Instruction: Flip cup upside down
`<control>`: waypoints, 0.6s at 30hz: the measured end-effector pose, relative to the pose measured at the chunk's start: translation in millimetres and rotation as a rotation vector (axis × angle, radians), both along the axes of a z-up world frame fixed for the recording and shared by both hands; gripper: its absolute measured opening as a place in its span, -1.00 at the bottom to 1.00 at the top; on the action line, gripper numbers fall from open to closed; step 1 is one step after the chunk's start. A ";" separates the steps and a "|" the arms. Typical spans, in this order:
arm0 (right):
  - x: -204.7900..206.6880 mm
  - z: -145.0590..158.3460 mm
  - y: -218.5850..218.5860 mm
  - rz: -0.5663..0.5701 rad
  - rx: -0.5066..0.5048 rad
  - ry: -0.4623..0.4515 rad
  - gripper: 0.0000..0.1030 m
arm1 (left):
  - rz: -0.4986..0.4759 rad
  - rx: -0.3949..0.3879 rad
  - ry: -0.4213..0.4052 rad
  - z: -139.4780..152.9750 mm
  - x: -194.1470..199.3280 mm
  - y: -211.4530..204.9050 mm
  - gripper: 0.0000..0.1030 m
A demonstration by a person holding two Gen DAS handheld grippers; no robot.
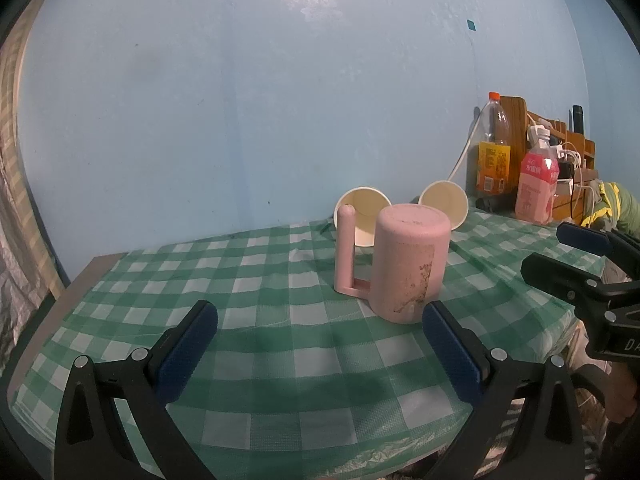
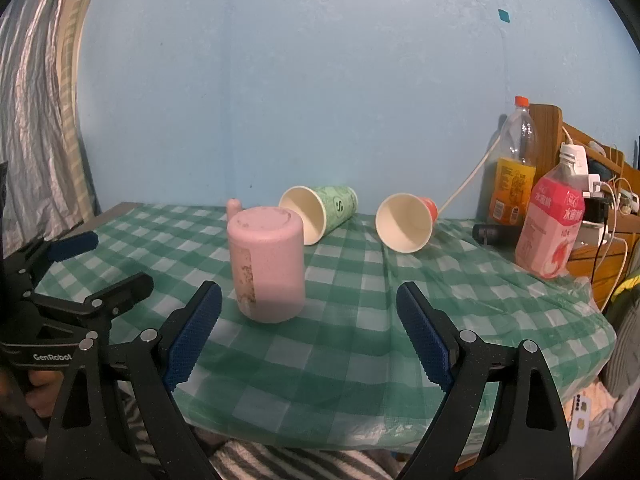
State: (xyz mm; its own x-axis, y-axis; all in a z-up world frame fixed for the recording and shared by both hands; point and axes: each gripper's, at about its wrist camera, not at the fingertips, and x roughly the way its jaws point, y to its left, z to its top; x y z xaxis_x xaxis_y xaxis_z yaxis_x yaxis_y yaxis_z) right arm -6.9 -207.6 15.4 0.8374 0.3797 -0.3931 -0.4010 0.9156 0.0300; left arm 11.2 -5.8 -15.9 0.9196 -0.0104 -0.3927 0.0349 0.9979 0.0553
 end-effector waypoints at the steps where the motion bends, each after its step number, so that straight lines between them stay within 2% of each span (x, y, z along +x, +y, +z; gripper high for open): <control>1: 0.0 0.0 0.1 0.001 0.000 0.001 0.71 | 0.000 0.001 0.002 -0.1 -0.1 -0.1 1.00; 18: 0.2 -2.1 1.8 0.002 0.001 0.012 0.71 | -0.013 0.000 0.013 -2.2 2.1 0.8 1.00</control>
